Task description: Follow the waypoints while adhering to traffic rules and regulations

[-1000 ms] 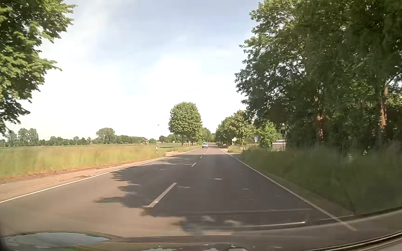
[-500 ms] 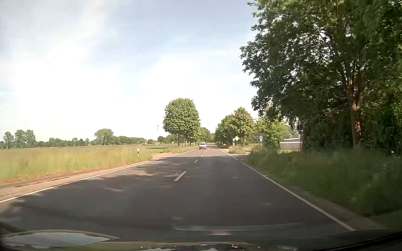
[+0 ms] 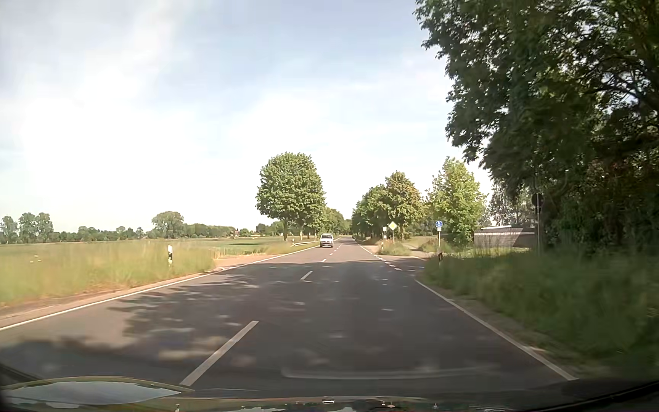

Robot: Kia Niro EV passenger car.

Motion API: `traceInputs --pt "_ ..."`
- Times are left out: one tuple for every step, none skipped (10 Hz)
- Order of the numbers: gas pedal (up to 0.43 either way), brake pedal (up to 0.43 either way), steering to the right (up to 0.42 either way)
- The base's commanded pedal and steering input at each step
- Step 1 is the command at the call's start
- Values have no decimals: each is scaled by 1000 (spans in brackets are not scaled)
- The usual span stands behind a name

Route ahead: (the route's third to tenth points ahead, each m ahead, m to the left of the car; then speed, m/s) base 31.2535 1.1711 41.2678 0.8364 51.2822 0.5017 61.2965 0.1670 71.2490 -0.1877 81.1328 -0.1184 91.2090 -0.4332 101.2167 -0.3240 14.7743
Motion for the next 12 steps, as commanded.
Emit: traceInputs --pt "138 0 -2" --pt "138 0 -2" --pt "138 0 -3" --pt "138 0 -2" --pt "138 0 -3" --pt "138 0 -3" --pt "138 0 -3" --pt "138 0 -3" --pt "138 0 -3" --pt "138 0 -3" --pt "138 0 -3" --pt "138 0 -4"
